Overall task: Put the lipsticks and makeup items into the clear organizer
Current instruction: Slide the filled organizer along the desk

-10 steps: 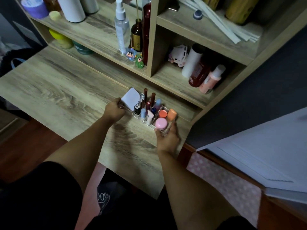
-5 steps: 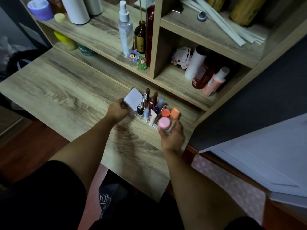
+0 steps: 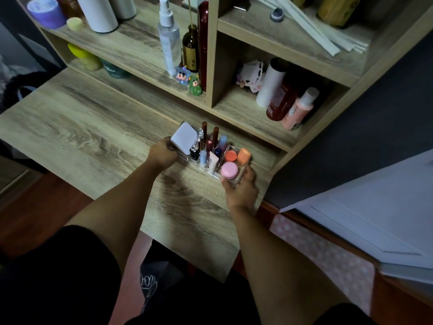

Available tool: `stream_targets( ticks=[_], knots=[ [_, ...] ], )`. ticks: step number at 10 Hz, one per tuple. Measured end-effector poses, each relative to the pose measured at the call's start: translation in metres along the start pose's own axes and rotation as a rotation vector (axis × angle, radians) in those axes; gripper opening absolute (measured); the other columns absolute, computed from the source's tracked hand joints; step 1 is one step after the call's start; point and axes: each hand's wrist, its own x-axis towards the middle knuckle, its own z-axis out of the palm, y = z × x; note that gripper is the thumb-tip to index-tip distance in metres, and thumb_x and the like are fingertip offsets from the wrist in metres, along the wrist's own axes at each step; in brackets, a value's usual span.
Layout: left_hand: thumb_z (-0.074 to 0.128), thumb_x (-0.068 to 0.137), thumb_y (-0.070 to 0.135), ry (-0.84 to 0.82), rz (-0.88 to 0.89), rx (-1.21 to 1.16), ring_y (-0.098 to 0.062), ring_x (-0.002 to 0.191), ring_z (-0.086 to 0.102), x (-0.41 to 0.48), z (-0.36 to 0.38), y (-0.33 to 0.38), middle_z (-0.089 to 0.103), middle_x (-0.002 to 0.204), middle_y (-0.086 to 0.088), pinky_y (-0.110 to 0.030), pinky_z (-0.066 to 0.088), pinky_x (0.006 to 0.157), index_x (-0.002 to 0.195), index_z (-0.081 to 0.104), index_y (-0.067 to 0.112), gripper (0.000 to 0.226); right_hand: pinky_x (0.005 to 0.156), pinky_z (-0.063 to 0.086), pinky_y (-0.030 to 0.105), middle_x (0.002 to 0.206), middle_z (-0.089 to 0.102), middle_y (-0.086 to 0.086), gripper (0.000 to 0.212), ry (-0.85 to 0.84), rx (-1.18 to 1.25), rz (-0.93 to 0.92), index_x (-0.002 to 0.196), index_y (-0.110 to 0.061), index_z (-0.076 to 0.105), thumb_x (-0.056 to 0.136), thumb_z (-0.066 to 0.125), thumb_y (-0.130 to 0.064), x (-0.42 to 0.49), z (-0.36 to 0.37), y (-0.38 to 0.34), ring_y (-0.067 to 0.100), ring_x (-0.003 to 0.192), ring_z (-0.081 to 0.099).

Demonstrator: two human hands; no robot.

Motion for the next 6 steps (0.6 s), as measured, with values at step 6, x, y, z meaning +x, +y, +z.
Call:
stream_targets(
  ticks=[6],
  knots=[
    [0.052, 0.090, 0.017, -0.163, 0.103, 0.301, -0.042, 0.133, 0.036, -0.046, 0.003, -0.007, 0.031, 0.148, -0.029, -0.043, 0.034, 0.110, 0.145, 0.005, -0.005, 0.076, 0.120, 0.017, 0.040, 0.158, 0.020, 0.011, 0.061, -0.146, -0.327, -0.078, 0.147, -0.010, 0.020, 0.097, 0.039, -0.039, -0.049, -0.031, -0.018, 0.027, 0.145, 0.016]
  ],
)
